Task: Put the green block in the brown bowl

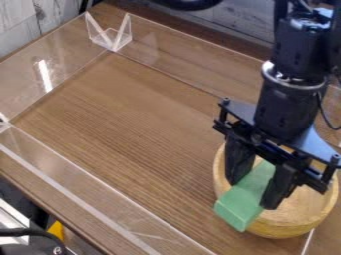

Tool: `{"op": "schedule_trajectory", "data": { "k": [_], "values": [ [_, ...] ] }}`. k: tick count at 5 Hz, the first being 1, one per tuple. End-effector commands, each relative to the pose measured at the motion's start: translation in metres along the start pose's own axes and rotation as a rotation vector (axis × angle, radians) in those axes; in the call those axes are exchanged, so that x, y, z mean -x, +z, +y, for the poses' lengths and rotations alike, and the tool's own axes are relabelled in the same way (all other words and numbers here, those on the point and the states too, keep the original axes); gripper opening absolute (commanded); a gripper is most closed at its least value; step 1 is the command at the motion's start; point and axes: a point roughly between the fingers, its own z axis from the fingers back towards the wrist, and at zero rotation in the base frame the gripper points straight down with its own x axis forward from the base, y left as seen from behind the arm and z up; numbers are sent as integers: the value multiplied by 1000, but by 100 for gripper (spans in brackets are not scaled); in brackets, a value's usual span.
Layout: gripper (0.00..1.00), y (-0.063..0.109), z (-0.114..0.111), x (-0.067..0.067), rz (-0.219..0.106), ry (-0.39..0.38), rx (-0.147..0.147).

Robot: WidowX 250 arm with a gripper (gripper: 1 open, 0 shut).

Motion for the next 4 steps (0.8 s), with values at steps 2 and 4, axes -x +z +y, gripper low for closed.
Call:
{"op": "schedule_trajectory", "data": {
  "k": [2,4],
  "values": [
    [0,13,0,-12,-65,-17,13],
    [0,14,5,-15,-81,3,18]
  ]
}}
